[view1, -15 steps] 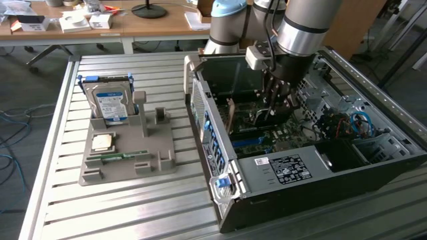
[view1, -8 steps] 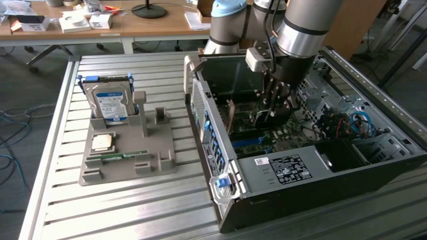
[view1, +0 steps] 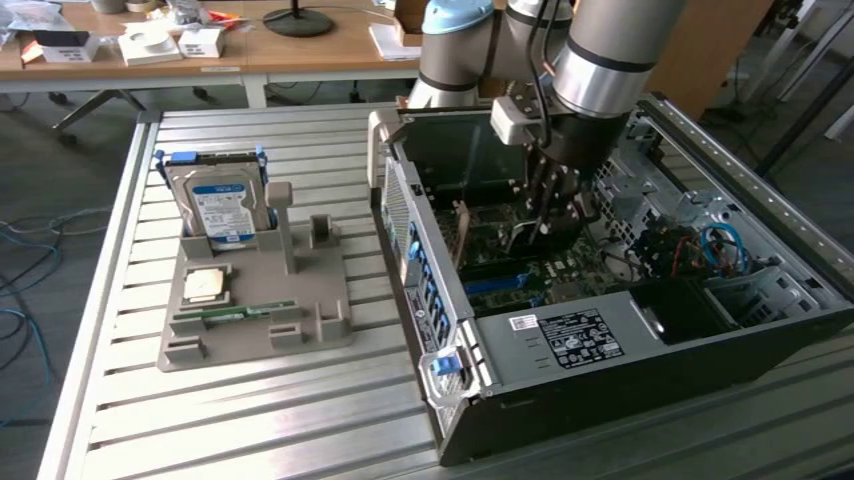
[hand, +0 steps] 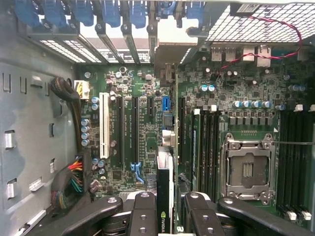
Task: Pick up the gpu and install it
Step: 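Insert the gpu into the slot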
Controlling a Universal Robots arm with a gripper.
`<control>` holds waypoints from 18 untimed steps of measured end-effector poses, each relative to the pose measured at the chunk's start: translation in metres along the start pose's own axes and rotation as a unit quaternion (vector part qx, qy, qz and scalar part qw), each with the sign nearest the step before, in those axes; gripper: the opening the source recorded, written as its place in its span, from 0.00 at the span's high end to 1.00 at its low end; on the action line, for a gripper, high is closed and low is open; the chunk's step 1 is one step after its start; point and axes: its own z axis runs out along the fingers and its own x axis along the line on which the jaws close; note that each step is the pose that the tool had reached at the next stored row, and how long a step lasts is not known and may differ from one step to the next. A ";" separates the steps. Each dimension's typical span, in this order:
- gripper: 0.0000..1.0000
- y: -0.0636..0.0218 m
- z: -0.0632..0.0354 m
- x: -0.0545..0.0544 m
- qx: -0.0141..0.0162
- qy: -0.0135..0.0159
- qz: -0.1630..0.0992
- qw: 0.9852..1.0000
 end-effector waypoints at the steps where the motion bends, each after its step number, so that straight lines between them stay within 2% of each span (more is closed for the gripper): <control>1: 0.73 0.0000 0.0006 0.000 0.000 0.000 0.000 1.000; 18: 0.73 0.0026 0.0024 0.000 0.000 0.000 0.000 1.000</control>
